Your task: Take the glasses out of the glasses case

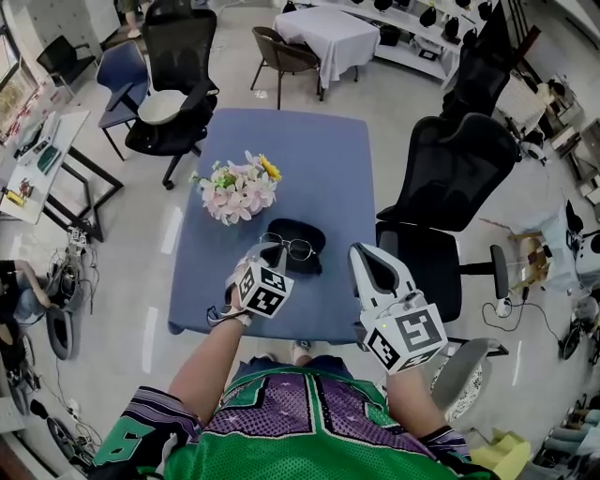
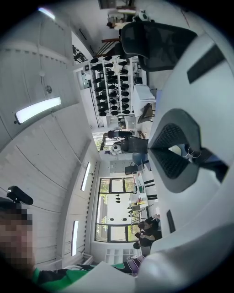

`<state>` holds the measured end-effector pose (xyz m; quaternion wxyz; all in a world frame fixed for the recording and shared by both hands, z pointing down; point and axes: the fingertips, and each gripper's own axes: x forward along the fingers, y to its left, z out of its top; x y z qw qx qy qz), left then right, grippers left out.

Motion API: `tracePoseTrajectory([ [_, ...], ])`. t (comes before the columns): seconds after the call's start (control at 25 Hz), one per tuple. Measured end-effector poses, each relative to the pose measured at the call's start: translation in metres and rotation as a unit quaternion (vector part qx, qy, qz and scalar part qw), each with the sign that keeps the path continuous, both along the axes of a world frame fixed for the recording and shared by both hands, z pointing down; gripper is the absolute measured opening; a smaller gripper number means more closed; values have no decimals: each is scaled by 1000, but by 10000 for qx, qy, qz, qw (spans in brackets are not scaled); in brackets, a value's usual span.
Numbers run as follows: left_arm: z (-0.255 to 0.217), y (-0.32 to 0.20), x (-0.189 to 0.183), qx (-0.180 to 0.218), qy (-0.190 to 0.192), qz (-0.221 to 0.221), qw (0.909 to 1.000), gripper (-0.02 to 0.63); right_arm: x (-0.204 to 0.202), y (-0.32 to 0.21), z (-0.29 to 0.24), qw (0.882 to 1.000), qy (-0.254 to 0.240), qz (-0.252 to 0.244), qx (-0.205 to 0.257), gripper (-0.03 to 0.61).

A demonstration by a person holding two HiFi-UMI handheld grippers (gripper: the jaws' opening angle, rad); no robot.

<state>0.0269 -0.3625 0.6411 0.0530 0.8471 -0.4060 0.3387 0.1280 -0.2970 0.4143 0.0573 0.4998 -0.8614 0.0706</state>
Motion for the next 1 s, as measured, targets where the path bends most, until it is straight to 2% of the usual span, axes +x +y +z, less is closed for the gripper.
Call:
tracePoseTrajectory([
  [0.36, -45, 8, -12, 460, 246, -95, 9986, 18, -14, 17, -17, 9998, 56, -61, 204, 3],
  [0.72, -105, 21, -32, 989, 567, -139, 9934, 18, -27, 30, -30, 9994, 58, 15, 343, 3],
  [1.0, -157, 45, -51, 1280, 1010, -209, 9864, 18, -38, 45, -43, 9990, 46, 31, 435, 3],
])
